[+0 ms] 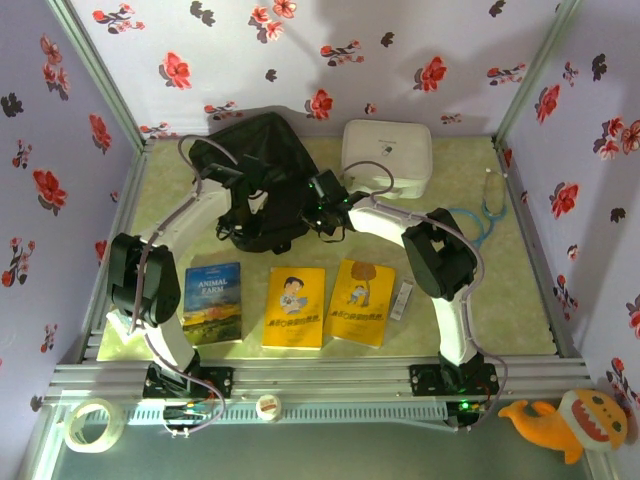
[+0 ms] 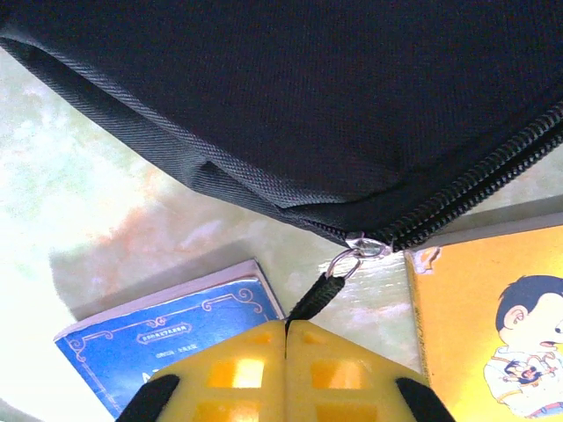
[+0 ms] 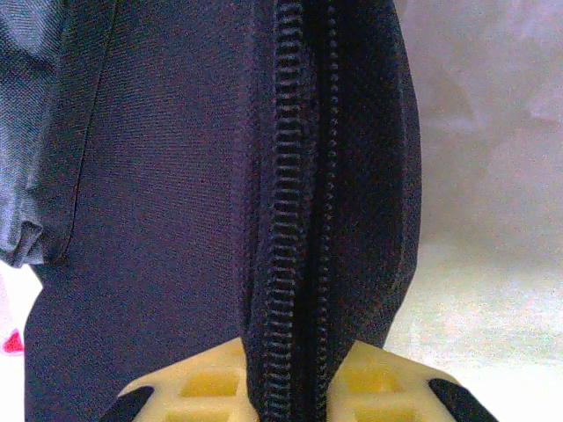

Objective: Pack the student bag

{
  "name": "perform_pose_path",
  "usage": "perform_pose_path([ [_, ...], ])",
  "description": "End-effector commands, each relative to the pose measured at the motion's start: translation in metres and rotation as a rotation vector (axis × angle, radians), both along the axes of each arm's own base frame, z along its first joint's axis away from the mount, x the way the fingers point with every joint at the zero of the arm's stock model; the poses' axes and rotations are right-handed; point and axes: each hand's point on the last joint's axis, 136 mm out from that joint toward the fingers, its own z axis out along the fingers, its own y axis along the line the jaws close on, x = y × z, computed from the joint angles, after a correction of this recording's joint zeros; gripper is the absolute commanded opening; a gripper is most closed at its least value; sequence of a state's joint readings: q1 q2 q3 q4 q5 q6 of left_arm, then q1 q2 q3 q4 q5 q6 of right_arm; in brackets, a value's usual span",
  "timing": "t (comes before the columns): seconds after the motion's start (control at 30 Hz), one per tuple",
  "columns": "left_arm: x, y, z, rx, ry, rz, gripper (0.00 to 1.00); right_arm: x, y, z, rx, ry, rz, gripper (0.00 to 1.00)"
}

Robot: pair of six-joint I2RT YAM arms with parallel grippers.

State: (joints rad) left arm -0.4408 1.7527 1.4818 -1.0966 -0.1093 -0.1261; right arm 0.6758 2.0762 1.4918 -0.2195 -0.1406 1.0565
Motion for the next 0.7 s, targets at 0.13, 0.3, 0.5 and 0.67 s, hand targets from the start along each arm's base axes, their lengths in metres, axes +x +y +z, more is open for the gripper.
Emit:
perform_pose_path([
  [0.13, -0.030, 0.050, -0.007, 0.247, 0.117, 0.014, 0.00, 0.024, -0.040, 0.003, -0.145, -0.065, -0.109, 0.15],
  [0.3, -0.031, 0.048, -0.009, 0.232, 0.126, 0.015, 0.00, 0.026, -0.040, 0.005, -0.150, -0.076, -0.113, 0.15],
  [0.5, -0.025, 0.023, -0.008, 0.087, 0.092, 0.006, 0.00, 0.031, -0.028, 0.019, -0.073, -0.109, -0.075, 0.23],
  [0.67, -0.004, -0.028, 0.007, -0.167, 0.005, 0.012, 0.00, 0.021, -0.013, 0.039, 0.051, -0.081, -0.032, 0.48],
])
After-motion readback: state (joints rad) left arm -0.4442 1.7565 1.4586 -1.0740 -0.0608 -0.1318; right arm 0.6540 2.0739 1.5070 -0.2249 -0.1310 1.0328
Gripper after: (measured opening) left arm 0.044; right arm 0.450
